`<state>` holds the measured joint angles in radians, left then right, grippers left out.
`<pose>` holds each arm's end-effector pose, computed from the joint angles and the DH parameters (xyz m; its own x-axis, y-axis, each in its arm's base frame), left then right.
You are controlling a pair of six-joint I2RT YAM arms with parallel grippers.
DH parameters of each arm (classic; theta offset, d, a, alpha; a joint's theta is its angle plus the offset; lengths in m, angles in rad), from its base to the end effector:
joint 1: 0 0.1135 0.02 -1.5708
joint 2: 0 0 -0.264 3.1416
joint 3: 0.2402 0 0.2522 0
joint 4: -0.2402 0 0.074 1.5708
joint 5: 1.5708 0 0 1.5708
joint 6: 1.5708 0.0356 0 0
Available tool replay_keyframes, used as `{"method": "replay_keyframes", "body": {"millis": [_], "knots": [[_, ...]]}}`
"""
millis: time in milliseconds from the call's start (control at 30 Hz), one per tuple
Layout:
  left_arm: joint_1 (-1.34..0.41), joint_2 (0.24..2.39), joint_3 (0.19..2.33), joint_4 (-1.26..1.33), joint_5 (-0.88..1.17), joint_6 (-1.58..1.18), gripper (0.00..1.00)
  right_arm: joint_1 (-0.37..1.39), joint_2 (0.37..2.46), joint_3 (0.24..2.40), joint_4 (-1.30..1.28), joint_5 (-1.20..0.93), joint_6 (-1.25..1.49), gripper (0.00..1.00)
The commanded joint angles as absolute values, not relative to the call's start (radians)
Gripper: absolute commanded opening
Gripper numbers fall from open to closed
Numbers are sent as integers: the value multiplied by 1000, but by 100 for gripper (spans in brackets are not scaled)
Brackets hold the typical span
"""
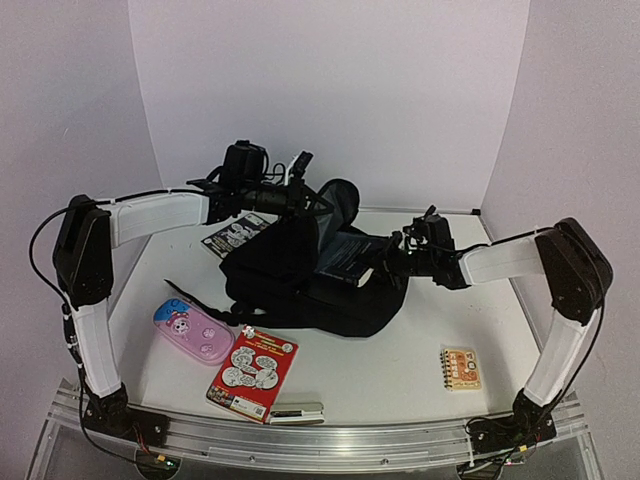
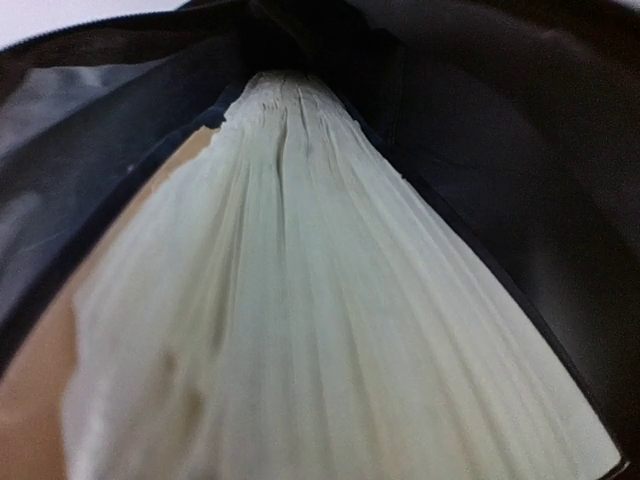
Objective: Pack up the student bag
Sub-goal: Place the book in the student bag.
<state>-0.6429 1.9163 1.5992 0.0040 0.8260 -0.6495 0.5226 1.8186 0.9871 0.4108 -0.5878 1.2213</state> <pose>0.3478 -0.2933 0.3123 -0.7807 0.0726 -0.6207 0.6204 0.2097 -0.7557 0.3270 0.2111 0.1865 -0.9235 0.3703 -0.0998 0.0401 0.3519 0.9352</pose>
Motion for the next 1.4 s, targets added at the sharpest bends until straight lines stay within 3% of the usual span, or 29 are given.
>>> {"method": "replay_keyframes", "body": {"millis": [0, 367, 700, 967, 1167, 1367], "knots": [[-683, 1950, 1717, 80, 879, -653, 0, 547, 1885, 1117, 584, -607, 1210, 0], [-736, 1998, 1749, 127, 870, -690, 0, 566, 2081, 1282, 555, -539, 1147, 2], [-643, 1844, 1504, 43, 618, -701, 0, 564, 1995, 1254, 337, -352, 1006, 37], [-572, 1772, 1401, -156, 417, -636, 0, 563, 1828, 1220, 121, -149, 870, 75], [-544, 1759, 1357, -181, 375, -643, 0, 564, 1687, 1164, 32, -54, 824, 84], [-507, 1773, 1305, -209, 313, -731, 3, 566, 1533, 1100, 14, -100, 736, 82]]}}
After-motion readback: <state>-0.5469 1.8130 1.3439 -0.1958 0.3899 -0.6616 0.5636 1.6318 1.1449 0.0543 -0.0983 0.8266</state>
